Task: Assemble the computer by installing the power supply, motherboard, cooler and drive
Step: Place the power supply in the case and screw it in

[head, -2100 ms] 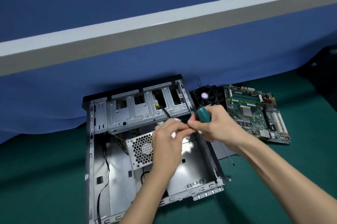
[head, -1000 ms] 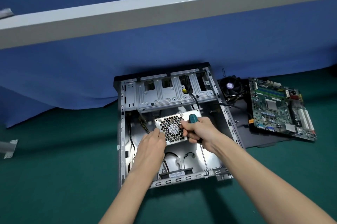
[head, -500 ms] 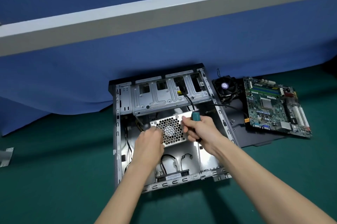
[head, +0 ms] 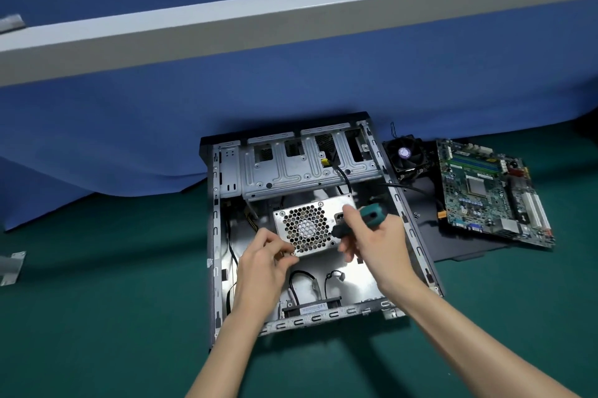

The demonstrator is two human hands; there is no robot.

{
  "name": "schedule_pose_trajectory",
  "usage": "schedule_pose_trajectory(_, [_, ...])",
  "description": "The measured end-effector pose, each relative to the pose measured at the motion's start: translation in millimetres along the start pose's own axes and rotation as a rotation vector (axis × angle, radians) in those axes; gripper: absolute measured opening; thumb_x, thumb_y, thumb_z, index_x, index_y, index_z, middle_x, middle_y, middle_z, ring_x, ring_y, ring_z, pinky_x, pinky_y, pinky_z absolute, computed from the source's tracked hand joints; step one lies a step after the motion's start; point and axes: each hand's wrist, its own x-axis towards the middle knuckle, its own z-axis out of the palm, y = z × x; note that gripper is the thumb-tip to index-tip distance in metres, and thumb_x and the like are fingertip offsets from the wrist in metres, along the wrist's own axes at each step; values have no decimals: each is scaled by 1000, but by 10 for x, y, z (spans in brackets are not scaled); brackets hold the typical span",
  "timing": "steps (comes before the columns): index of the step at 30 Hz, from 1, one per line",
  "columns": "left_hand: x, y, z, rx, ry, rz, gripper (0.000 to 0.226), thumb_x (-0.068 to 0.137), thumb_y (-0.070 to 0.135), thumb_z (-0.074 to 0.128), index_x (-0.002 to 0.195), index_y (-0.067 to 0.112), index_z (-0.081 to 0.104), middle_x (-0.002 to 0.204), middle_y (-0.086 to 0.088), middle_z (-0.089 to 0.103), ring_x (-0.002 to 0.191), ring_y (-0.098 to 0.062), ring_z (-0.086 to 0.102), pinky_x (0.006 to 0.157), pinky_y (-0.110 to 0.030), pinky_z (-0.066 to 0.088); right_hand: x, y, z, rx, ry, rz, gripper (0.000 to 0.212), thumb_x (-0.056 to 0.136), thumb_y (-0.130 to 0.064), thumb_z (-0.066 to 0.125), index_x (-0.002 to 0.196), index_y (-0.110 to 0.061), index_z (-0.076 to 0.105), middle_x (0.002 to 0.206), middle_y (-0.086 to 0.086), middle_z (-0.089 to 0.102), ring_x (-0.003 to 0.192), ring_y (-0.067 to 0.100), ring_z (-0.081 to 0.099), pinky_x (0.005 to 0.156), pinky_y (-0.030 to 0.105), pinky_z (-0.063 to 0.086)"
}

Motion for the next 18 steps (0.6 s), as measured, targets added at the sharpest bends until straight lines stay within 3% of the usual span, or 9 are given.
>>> schedule_pose_trajectory(3, [1,-7,1,-28,10,-17,8,73,11,80,77,10,73,82,10,51,68,-5,53,67,-5,36,-82,61,32,-57,-10,1,39,92,-23,63,56,-8,57,51,22,59,37,22,50,39,18,37])
schedule_pose_trajectory(14, [14,-12,2,-84,31,-51,10,69,10,83,73,9,74,79,7,54,68,-2,53,67,0,33,-120,116,90,-85,-11,-38,41,93,-22,63,63,6,58,55,22,62,41,24,53,42,21,40])
schedule_pose_trajectory(18, [11,-12,-2,-77,29,-42,10,69,10,83,73,9,74,78,6,54,66,-1,52,66,1,33,-131,105,93,-117,-25,-68,39,92,-22,64,59,-1,59,53,19,62,43,25,55,46,22,41])
